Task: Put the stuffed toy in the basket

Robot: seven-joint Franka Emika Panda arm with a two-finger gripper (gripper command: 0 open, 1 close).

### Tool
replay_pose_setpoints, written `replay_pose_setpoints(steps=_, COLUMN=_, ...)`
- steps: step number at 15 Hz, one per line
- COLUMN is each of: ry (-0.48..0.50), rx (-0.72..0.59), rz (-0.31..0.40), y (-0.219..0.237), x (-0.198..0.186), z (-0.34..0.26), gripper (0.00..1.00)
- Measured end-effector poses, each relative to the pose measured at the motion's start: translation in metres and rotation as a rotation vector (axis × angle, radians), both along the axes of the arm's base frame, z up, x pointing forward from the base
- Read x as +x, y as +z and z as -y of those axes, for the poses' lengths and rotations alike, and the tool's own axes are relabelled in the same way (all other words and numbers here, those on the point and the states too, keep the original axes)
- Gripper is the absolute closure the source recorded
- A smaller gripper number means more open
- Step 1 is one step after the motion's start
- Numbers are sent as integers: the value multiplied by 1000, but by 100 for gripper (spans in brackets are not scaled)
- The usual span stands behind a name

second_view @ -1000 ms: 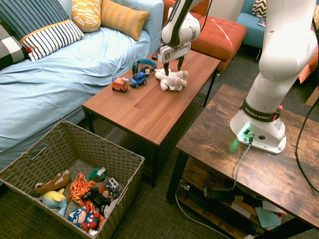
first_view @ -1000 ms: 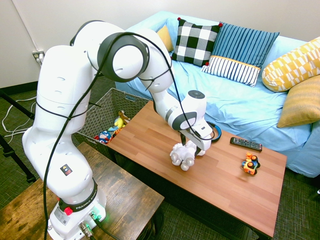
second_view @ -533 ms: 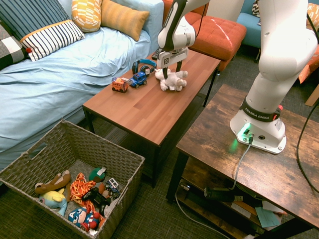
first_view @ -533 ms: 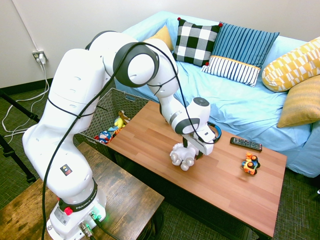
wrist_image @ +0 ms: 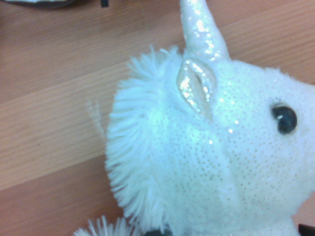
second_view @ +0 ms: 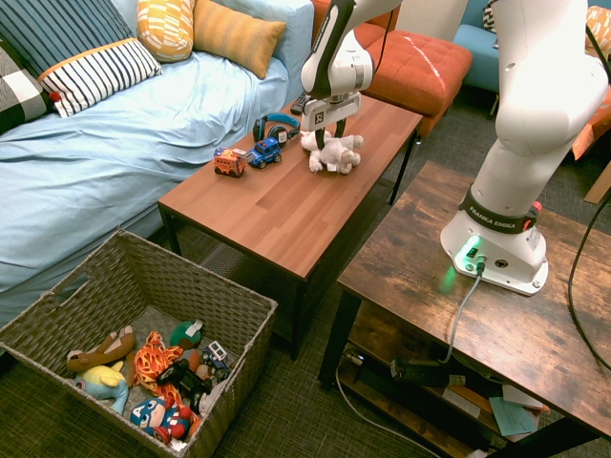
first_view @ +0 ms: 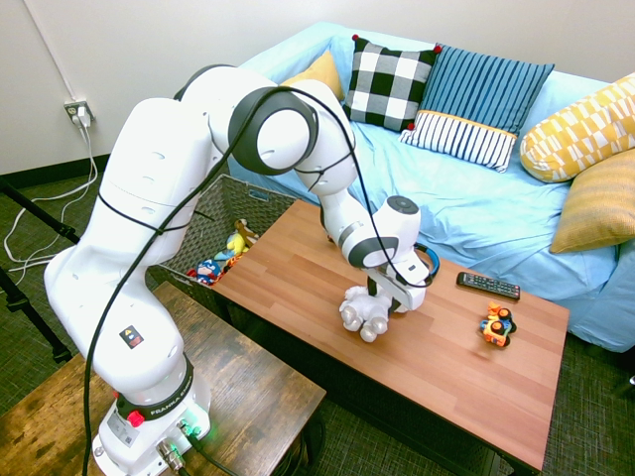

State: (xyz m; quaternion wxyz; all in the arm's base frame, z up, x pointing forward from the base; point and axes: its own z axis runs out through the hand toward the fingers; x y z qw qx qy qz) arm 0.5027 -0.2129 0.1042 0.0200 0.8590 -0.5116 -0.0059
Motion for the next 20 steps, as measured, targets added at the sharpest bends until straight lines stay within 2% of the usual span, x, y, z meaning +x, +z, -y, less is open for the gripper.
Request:
replay_pose_setpoints(steps=8, ry=37, rx=12, rz=9, y=3, x=-1, z=1, gripper=100)
replay_pose_setpoints(steps=10, ry=63, rx=28, rz=33, y=22, x=0, z=-6, gripper=100)
replay_pose_setpoints(steps=12, ry=90, rx=42, rz=69, y=60, x=1, z=-23, gripper=100)
replay_pose_setpoints(steps=15, ry=165, rx=55, rz=120, y=131, x=9, z=-84, gripper=100)
replay_pose_setpoints(steps=18, ry=223, rx=27, rz=161, y=193, x=13, z=-186, gripper=100)
replay_pose_setpoints(steps=20, ry=258, rx=24, rz=175, y=215, x=9, z=-255, gripper=100)
